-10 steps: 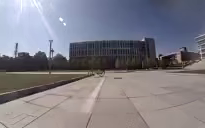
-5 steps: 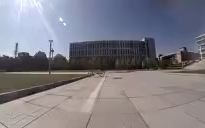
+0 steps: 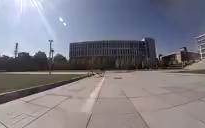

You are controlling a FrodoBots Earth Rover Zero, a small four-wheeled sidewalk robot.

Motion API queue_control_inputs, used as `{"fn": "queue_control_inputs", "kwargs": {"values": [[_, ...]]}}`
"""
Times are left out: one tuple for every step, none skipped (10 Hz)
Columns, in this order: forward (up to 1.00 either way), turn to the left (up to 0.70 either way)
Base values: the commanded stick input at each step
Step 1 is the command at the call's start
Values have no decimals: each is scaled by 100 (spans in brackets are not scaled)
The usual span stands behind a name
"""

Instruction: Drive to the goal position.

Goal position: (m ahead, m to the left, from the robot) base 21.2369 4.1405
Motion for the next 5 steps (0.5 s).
{"fn": "queue_control_inputs", "kwargs": {"values": [[6, 0], [6, 0], [6, 0], [6, 0], [6, 0]]}}
